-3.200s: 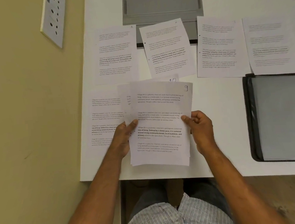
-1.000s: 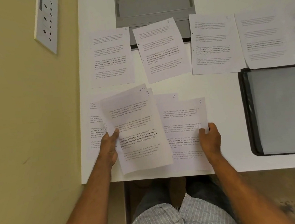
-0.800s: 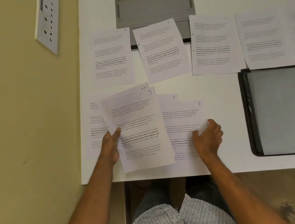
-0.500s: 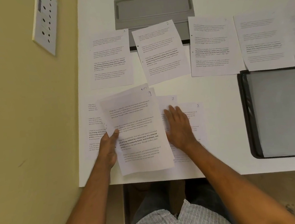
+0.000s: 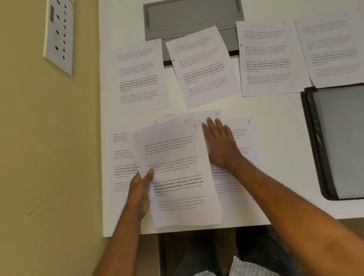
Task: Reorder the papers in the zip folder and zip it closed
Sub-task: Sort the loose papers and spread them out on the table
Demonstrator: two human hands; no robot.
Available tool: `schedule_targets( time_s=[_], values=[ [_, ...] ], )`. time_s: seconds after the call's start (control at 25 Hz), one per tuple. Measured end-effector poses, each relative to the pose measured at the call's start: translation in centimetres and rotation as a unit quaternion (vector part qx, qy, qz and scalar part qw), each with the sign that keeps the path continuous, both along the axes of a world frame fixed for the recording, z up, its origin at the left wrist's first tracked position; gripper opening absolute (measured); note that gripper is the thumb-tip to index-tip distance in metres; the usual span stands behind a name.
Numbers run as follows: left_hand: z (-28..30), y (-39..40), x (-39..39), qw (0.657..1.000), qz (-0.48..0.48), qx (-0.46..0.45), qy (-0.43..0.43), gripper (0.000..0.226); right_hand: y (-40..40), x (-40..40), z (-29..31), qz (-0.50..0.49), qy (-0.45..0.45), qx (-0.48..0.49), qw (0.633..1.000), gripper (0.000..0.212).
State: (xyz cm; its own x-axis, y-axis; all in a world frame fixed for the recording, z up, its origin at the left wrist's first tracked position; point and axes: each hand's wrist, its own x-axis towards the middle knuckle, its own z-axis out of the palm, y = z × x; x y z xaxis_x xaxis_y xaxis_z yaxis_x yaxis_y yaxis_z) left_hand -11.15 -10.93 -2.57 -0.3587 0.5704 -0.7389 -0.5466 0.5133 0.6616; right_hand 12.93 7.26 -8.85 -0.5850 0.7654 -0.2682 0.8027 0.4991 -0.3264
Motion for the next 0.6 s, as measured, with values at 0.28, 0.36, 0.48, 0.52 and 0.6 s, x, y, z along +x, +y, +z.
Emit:
schedule_targets(
  time_s=[0.28, 0.36, 0.48, 0.52, 0.6],
  values=[
    [0.4, 0.9, 1.8, 0.999, -0.027, 0.003, -0.019, 0.039, -6.3, 5.3, 2.0, -0.227, 0.162, 0.040, 0.959, 0.051],
    [0.3, 1.7, 2.8, 0.999, -0.044, 0.008, -0.028, 0.039, -7.2, 6.7, 4.1, -0.285, 0.231, -0.008, 0.930, 0.032],
    [0.4, 3.4, 5.1, 0.997, -0.059, 0.015, -0.047, 0.039, -7.0, 7.2, 7.7, -0.379, 0.333, -0.253, 0.826, 0.023],
    [0.5, 4.0, 6.0, 0.997, -0.061, 0.014, -0.054, 0.040, -6.9, 7.4, 8.3, -0.398, 0.351, -0.298, 0.793, 0.022],
    [1.0, 5.2, 7.6, 0.996, -0.065, 0.013, -0.064, 0.040, -6.8, 8.0, 9.0, -0.418, 0.345, -0.291, 0.789, 0.018]
  ],
)
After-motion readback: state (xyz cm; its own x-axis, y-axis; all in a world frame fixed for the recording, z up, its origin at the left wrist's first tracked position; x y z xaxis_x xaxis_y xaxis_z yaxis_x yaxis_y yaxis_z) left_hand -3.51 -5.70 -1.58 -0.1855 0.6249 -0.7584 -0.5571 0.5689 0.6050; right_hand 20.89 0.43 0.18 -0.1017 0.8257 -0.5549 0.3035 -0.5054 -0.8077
